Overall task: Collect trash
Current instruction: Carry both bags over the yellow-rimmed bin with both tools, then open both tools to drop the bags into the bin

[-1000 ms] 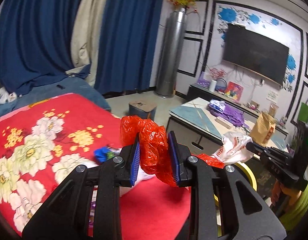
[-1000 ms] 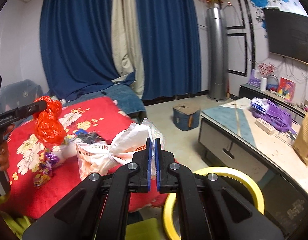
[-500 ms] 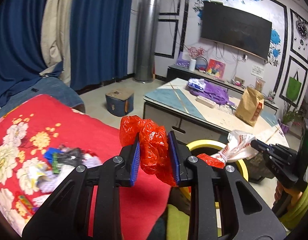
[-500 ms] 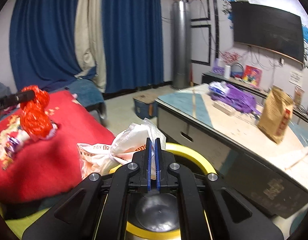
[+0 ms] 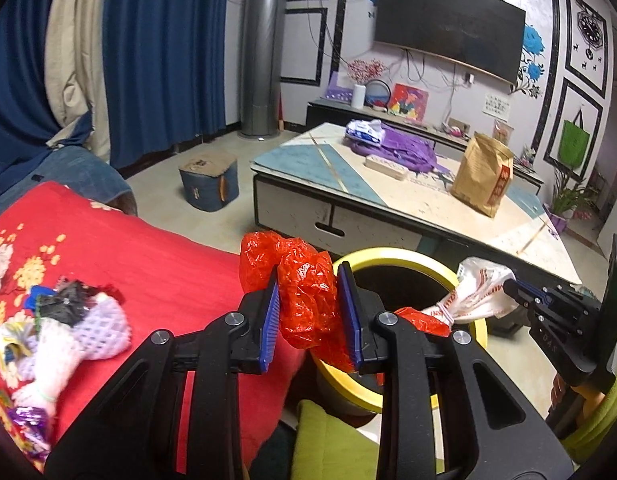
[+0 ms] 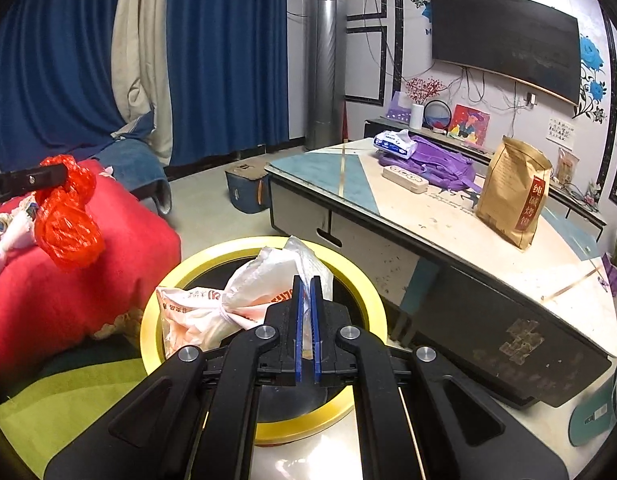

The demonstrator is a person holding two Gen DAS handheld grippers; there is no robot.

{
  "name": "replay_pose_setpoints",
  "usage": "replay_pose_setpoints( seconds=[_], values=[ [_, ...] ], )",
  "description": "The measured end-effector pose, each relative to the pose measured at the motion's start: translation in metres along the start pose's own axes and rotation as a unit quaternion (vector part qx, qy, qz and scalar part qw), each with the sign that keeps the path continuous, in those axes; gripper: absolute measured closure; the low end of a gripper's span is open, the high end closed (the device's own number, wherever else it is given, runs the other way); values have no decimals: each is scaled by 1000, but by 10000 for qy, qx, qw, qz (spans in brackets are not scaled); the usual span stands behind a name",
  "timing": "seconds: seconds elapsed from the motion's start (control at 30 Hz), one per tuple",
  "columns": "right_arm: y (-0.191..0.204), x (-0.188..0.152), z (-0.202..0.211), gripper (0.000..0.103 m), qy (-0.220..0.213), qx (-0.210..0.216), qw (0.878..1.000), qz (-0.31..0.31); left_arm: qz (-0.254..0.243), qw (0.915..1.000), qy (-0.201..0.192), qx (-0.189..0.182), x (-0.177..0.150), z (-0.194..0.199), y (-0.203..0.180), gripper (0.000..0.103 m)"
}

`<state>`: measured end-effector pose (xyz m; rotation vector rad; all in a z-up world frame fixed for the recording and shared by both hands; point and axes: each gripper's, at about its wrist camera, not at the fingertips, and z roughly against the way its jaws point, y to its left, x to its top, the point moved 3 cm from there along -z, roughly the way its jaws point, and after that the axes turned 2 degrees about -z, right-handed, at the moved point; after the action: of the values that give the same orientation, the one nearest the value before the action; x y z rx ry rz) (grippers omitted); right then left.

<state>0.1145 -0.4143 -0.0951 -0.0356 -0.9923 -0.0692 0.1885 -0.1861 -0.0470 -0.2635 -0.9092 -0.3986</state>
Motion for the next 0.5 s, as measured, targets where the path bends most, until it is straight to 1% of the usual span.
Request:
replay_pose_setpoints(
  seconds=[0.27,0.5],
  values=[
    [-4,0,-2,99,85,-88,9999,-56,-100,9994,281,-202,-9,-23,-16,81],
    [-5,-1,-4,98,155,-144,9997,-126,-229,9984,439,-290,-7,-42,-29,81]
  ],
)
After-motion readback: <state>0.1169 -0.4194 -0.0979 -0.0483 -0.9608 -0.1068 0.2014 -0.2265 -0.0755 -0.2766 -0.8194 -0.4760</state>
